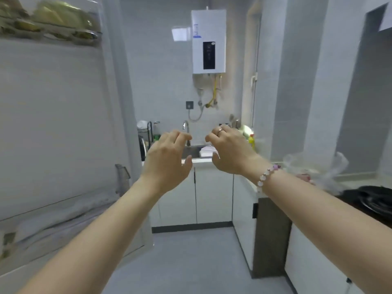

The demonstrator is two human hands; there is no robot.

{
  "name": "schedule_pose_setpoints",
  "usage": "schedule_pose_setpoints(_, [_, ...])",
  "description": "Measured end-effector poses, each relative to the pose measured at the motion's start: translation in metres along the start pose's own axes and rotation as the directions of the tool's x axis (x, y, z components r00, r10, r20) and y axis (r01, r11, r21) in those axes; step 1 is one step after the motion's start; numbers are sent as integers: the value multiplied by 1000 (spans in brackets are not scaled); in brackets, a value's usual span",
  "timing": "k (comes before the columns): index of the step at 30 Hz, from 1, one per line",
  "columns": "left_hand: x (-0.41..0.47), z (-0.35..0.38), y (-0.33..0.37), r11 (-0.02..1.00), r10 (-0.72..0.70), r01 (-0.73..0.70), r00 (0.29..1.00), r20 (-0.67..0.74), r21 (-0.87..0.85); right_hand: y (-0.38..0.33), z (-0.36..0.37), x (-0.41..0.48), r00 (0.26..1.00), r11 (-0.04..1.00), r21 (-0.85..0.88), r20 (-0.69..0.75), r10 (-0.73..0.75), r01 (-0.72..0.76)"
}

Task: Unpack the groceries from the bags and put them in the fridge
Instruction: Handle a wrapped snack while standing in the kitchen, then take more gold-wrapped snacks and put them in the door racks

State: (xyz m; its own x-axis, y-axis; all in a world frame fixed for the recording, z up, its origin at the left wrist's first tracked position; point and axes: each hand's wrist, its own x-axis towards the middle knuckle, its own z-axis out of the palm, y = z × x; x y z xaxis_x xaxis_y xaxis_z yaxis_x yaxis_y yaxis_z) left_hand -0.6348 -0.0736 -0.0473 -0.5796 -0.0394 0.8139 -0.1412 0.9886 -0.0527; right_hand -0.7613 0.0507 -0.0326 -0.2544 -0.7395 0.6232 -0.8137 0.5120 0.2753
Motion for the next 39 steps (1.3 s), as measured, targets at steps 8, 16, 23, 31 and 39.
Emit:
schedule_pose_setpoints(8, [30,80,51,999,-33,38,986,164,-27,92,14,-63,923,940,-183,210,322,-286])
schedule_pose_setpoints(16, [82,149,87,996,67,-79,976,208,50,172,35,-87,896,895,-305,202,395,-325])
schedule_pose_setpoints(23, [133,220,155,994,68,-48,974,218,-95,256,67,-103,864,876,-326,244,441,-355])
schedule_pose_setpoints(31, [164,304,219,975,135,-94,971,198,-201,333,106,-122,819,853,-330,284,498,-404])
schedule_pose_setpoints(39, [205,379,248,963,204,-140,938,280,-232,384,146,-143,748,815,-346,339,571,-465])
